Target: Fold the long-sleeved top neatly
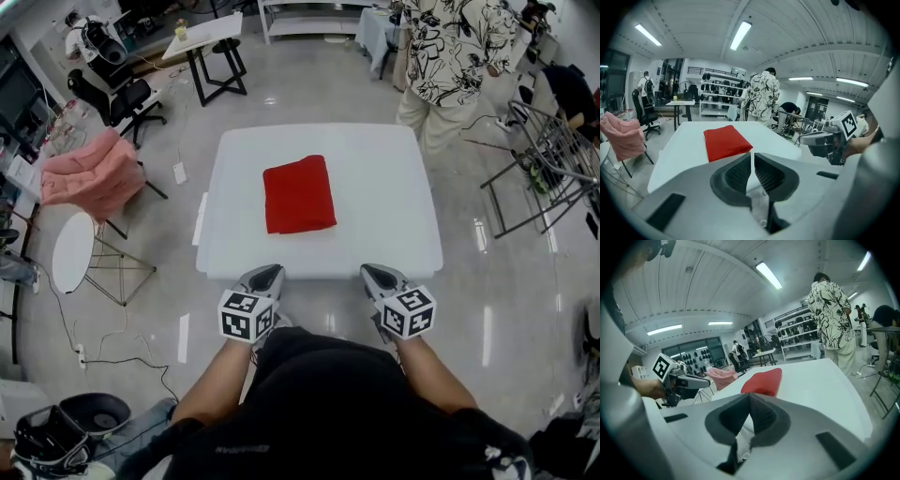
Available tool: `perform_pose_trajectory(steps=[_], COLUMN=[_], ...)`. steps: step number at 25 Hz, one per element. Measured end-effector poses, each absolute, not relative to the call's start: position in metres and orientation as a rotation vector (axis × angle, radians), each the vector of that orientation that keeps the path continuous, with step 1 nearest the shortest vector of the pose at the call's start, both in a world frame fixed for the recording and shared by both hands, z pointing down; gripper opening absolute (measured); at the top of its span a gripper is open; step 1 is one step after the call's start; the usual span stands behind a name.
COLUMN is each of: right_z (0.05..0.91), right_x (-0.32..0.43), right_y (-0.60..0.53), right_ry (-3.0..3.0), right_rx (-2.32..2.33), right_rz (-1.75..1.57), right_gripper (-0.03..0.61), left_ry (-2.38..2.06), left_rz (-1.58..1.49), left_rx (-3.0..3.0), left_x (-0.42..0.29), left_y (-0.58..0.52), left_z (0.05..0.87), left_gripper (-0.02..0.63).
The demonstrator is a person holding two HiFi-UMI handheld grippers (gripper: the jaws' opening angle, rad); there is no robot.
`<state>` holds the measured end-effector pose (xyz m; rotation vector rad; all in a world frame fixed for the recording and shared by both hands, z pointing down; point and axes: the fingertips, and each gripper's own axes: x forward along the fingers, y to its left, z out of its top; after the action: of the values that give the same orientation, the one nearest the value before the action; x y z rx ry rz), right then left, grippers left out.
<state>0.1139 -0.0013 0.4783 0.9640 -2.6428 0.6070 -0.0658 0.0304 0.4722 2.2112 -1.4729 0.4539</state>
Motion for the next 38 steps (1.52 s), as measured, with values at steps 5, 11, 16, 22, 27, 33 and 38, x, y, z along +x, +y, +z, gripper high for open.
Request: perform_pose_trajectory(steps=[5,11,16,22,27,33,38], right_z=[0.483,0.481,0.480,0.483,0.486,0.481,0.484], right_x=[0.115,0.110,0.116,0.124,0.115,0.112,0.116], right_y=[0.001,0.007,0.011,0.011,0.016,0.018,0.019], right_ry=[-2.634,-2.635,-2.638,-2.628,-2.623,-2.622,-2.613], right_rx=[0.946,0.930,0.932,0.945,0.922,0.911,0.898], right_rz=[0.610,0.589,0.591,0.604,0.573,0.560,0.558], right_gripper=[0.003,0.003,0.003,0.003,0.003,0.003,0.003], left_ry=[-1.497,-1.513,-1.509,-1.508,-1.502,-1.507,-1.513], left_rz=[0.441,0.420,0.420,0.426,0.427,0.424,0.427], left_rx=[2.217,2.211,2.217,2.214,2.222,2.214,2.209], left_x=[-0.063,-0.067,-0.058,-0.055,-0.059,-0.062,-0.059], left_y=[0.032,0.038,0.042,0.042,0.043,0.045,0.047], left_z=[0.468,0.465,0.464,0.466,0.467,0.466,0.466], left_gripper=[0.024,0.023,0.024,0.023,0.023,0.024,0.023])
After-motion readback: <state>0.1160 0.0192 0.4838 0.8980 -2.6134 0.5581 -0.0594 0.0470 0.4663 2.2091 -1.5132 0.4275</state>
